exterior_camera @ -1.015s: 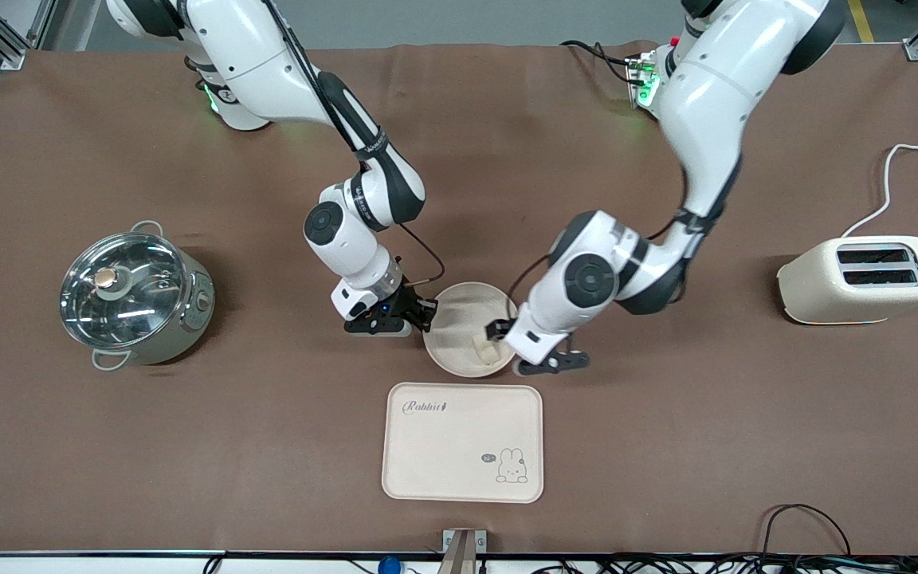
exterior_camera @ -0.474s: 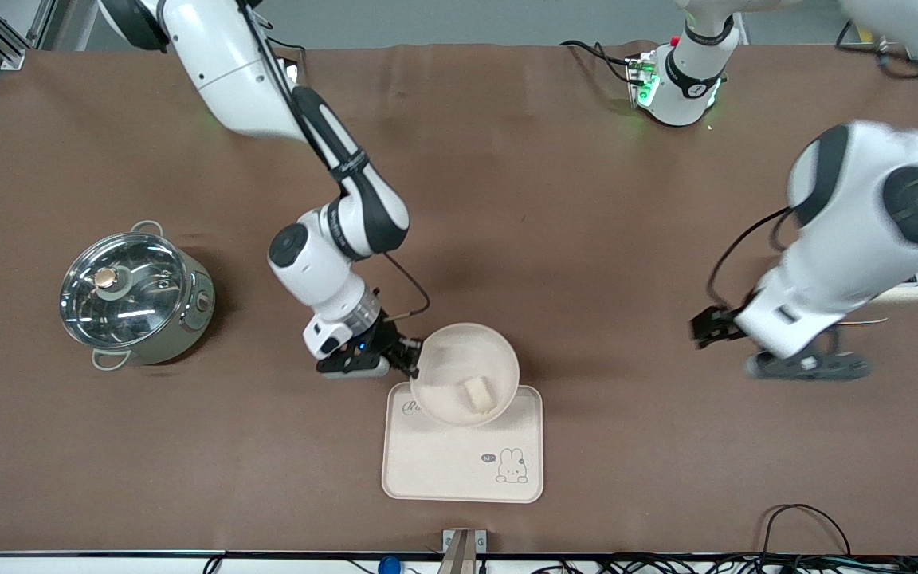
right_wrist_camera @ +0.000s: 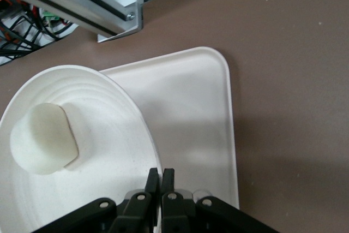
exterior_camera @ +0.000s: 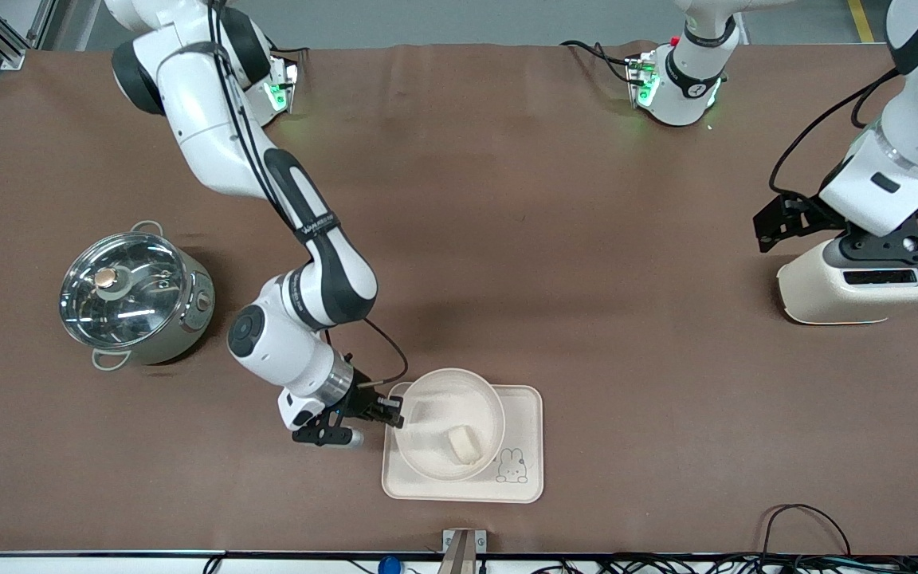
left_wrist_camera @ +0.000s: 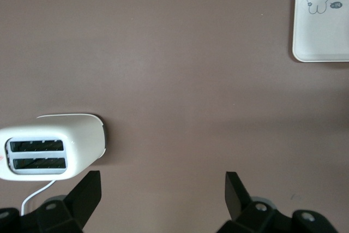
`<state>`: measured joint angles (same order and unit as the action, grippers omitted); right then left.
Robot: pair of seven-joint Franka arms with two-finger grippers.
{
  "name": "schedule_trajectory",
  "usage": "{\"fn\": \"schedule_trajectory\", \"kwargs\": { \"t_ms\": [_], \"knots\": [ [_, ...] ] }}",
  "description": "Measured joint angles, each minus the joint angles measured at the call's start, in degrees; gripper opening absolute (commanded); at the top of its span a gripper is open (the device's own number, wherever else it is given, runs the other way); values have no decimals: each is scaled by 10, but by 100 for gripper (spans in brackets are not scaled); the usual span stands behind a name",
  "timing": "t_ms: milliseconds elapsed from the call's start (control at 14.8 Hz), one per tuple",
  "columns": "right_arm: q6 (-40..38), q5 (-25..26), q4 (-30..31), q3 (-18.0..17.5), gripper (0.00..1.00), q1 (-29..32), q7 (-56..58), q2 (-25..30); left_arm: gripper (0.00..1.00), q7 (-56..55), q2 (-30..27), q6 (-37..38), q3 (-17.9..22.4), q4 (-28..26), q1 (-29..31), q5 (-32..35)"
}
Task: Place bun in plate and plate on tray
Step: 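Lift the plate with the right gripper and lower it onto the tray, then open the right gripper to release the plate on the tray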
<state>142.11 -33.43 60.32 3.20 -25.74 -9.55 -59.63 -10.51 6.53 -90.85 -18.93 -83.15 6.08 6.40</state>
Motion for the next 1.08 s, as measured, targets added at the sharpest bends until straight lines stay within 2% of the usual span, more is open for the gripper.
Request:
{"fn": "schedule_trajectory", "kwargs": {
  "t_ms": [203,338,406,609,744,880,1083],
  "knots": [
    [1,0,-45,7,0,0,0,-52,100,16,-4,0,1,-6,26,-22],
    [1,0,-58,7,0,-2,0,-63,100,17,-10,0,4,-15,23,-27],
    [1,0,-61,7,0,-3,0,-64,100,16,-19,-1,16,-25,7,-27],
    [1,0,-64,7,0,-5,-1,-67,100,14,-50,-7,119,-57,-95,-31],
    [3,0,-64,8,0,-5,-1,-71,100,22,-59,-10,166,-62,-121,-41],
    [6,0,-64,10,0,-6,-1,-75,100,44,-59,-18,184,-58,-117,-45],
    [10,0,-65,19,0,-9,-1,-84,100,48,-46,-23,187,-35,-117,-45]
  ]
}}
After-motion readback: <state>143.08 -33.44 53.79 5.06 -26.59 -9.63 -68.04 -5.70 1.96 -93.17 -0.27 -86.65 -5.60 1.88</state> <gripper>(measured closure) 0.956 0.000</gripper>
